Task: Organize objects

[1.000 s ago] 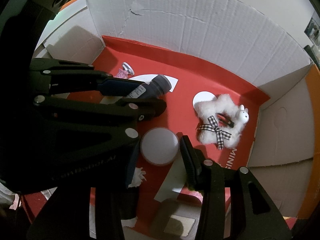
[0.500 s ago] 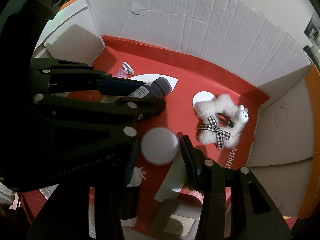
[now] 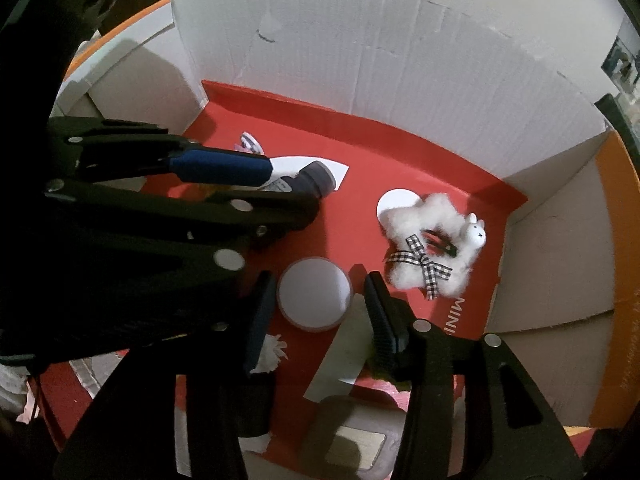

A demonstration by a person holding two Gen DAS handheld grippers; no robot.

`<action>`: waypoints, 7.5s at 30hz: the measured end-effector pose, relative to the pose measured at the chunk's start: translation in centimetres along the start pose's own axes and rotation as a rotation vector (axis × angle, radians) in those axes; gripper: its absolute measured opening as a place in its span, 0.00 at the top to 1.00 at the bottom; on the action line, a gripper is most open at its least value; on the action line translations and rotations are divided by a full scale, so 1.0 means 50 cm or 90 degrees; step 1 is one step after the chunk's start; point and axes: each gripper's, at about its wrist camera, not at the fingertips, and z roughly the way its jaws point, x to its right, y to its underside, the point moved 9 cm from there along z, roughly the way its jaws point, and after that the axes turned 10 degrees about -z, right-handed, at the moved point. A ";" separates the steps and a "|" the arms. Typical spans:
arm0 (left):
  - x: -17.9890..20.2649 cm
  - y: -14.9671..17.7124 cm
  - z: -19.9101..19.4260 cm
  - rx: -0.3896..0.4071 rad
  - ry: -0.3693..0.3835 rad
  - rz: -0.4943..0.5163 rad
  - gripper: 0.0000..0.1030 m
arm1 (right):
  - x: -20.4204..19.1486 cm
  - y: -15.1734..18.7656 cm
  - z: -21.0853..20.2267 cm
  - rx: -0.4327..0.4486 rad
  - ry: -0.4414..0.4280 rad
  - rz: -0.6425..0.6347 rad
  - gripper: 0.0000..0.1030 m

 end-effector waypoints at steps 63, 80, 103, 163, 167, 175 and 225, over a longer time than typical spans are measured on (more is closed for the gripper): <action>-0.058 0.189 -0.252 0.363 -0.158 -0.004 0.00 | 0.002 0.191 -0.219 0.337 0.237 0.167 0.10; -0.067 0.201 -0.213 0.333 -0.181 -0.012 0.00 | 0.013 0.199 -0.192 0.317 0.219 0.181 0.08; -0.078 0.202 -0.216 0.332 -0.179 -0.023 0.00 | 0.026 0.208 -0.187 0.309 0.209 0.199 0.04; -0.055 0.207 -0.249 0.366 -0.179 -0.005 0.00 | 0.001 0.207 -0.227 0.343 0.225 0.174 0.04; -0.045 0.218 -0.265 0.362 -0.166 -0.004 0.00 | -0.016 0.206 -0.256 0.351 0.229 0.165 0.04; -0.028 0.271 -0.312 0.349 -0.146 -0.018 0.00 | -0.058 0.247 -0.282 0.330 0.202 0.181 0.03; -0.093 0.393 -0.174 0.151 -0.245 -0.094 0.00 | -0.062 0.376 -0.130 0.100 0.191 0.259 0.00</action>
